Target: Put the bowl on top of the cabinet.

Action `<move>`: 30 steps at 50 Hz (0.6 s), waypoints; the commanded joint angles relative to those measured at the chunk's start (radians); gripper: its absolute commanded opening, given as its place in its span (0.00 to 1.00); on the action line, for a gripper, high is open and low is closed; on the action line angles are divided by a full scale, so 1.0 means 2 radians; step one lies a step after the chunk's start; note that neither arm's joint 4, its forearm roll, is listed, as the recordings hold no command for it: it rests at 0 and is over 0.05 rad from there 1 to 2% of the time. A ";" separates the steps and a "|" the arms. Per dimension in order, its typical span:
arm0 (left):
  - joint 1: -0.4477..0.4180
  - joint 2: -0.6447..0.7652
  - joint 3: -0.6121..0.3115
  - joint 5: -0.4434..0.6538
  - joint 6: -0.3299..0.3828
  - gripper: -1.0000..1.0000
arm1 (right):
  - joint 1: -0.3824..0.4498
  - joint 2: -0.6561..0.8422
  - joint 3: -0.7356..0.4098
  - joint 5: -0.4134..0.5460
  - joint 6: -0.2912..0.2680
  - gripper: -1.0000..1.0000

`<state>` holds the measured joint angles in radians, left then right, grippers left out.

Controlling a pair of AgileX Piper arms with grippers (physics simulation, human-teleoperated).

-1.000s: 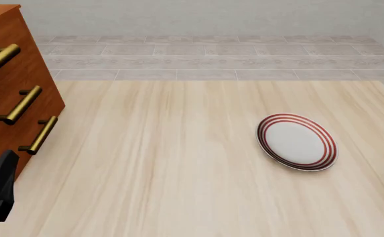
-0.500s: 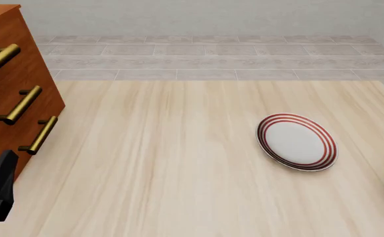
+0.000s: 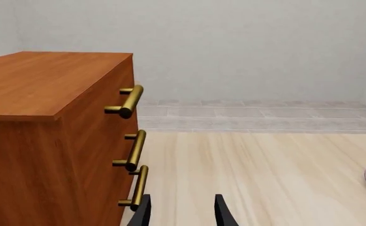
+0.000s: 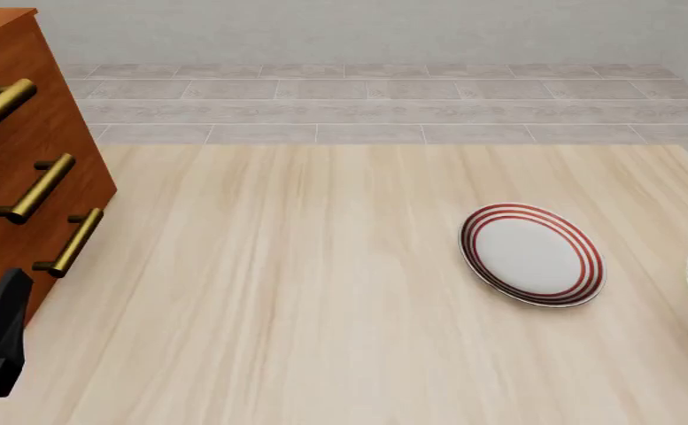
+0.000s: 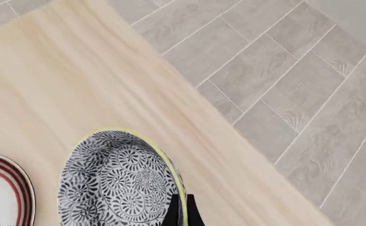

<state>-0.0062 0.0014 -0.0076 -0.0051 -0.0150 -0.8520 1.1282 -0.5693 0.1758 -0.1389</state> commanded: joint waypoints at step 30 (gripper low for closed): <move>0.000 0.000 0.000 0.000 -0.001 1.00 | 0.150 -0.062 -0.083 0.075 0.046 0.00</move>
<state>-0.0059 0.0011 -0.0075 -0.0072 -0.0177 -0.6350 1.0202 -0.6906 0.3057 -0.0615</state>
